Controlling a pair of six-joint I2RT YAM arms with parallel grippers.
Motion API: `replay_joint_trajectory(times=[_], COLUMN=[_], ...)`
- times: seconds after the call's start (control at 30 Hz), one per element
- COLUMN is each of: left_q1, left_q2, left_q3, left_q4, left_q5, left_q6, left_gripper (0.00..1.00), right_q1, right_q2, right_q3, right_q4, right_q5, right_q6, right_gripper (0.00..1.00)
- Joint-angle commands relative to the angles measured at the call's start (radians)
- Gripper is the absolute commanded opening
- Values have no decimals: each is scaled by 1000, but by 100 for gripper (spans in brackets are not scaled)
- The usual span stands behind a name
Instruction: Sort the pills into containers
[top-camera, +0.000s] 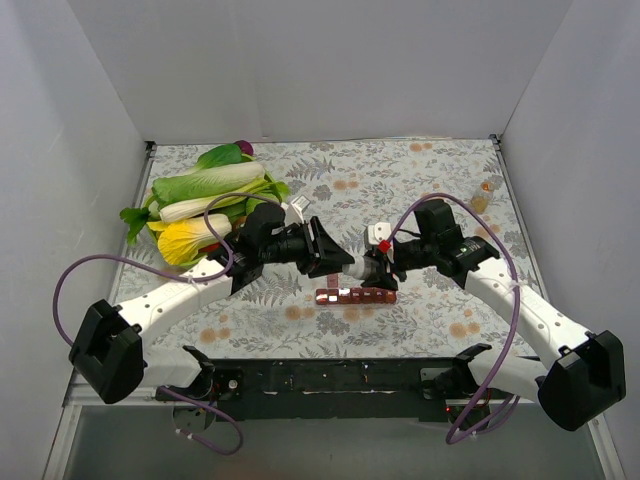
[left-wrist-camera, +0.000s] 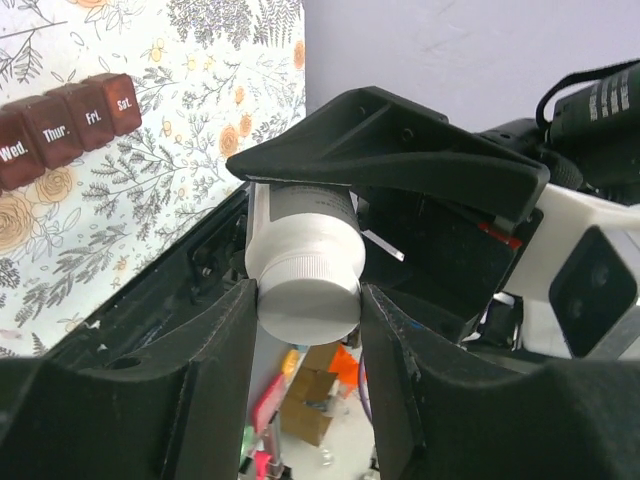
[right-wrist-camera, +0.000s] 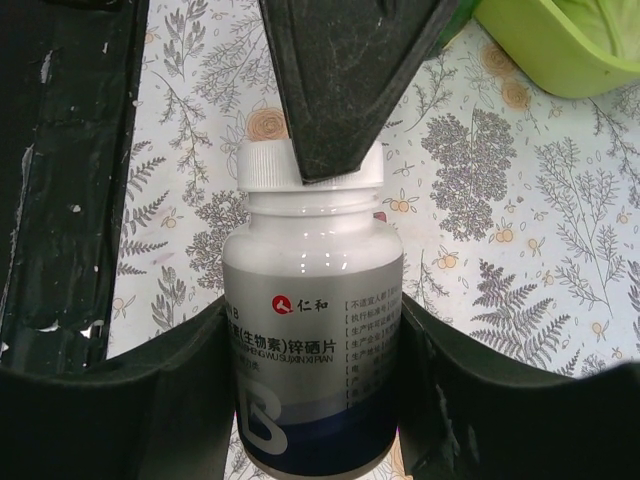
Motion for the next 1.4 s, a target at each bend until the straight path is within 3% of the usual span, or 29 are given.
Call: replay_joint_trajectory(times=[0.0, 0.1, 0.13, 0.17, 0.2, 0.27, 0.37, 0.53, 0.67, 0.8, 0.87, 0.9, 1.0, 1.13, 1.37], left_q1=[11, 11, 11, 9, 11, 12, 24, 34, 35, 8, -46, -108, -144, -146, -149], left_q2=[3, 8, 7, 0, -4, -23, -44, -92, -135, -203, -266, -288, -343, -304, -173], left_q3=[98, 91, 83, 74, 66, 43, 22, 43, 13, -72, -106, -147, -240, -241, -181], left_q4=[-24, -18, -8, 9, 25, 57, 51, -86, -152, -39, 9, 40, 147, 229, 325], left_q5=[-18, 12, 23, 31, 44, 51, 49, 29, 26, 115, 85, 69, 29, 8, -6], left_q6=[-97, -68, -65, -65, -52, -35, 18, 253, 559, 838, 996, 1149, 1346, 1420, 1423], left_gripper=[11, 27, 37, 60, 67, 79, 88, 95, 98, 98, 98, 98, 98, 98, 98], right_q1=[2, 0, 0, 0, 0, 0, 0, 0, 0, 0, 0, 0, 0, 0, 0], right_q2=[-19, -21, -21, -21, -21, -19, -21, -24, -25, -24, -21, -21, -22, -22, -16], right_q3=[-15, -19, -22, -21, -22, -21, -19, -21, -22, -18, -18, -16, -18, -22, -16], right_q4=[-13, -7, -6, -4, -4, -6, -7, -9, -9, -18, -26, -36, -47, -55, -65], right_q5=[24, 31, 31, 33, 33, 31, 31, 30, 25, 9, -1, -11, -27, -39, -51], right_q6=[8, 15, 15, 15, 16, 16, 16, 15, 11, -1, -15, -21, -38, -47, -58], right_gripper=[1, 1, 1, 1, 1, 1, 1, 1, 1, 1, 1, 1, 1, 1, 1])
